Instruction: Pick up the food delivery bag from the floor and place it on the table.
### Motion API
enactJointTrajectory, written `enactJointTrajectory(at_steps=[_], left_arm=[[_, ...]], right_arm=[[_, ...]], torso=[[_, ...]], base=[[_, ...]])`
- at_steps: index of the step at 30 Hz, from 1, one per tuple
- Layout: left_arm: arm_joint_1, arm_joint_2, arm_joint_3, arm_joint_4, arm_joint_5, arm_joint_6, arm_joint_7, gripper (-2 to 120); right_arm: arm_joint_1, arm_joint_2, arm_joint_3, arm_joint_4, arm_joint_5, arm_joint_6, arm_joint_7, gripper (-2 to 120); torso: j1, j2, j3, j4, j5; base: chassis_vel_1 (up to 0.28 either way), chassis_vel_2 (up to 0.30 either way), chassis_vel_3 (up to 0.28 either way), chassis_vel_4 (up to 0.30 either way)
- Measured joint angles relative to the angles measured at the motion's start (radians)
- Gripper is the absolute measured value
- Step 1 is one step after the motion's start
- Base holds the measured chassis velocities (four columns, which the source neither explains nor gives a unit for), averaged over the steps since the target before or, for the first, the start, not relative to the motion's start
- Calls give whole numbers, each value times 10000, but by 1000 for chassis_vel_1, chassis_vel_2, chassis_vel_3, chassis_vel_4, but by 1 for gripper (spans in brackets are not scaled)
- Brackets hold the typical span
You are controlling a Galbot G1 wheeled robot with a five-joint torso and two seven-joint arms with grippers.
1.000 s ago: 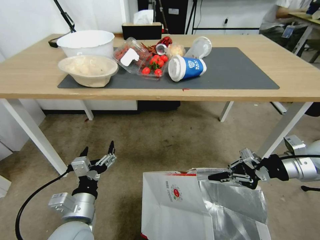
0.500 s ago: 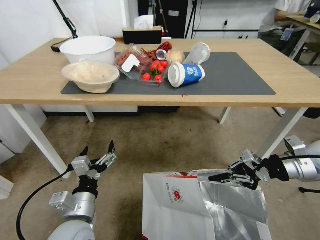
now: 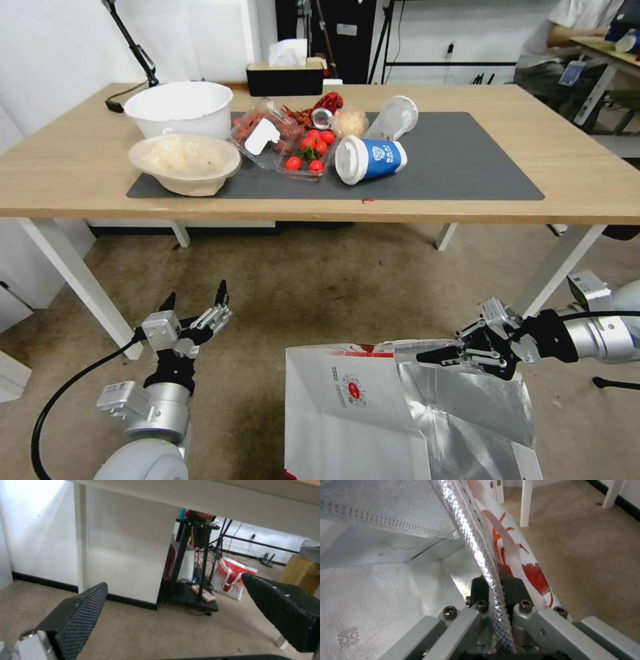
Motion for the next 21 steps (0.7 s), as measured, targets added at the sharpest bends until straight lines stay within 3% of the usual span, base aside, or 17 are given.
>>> enactJointTrajectory(at_steps=[21], left_arm=[[22, 48, 2, -33, 24, 23, -16, 100]], right_arm=[[9, -44, 9, 76, 35, -13, 33, 0]], torso=[[320, 884, 566, 0, 0]], base=[[0, 0, 0, 0]])
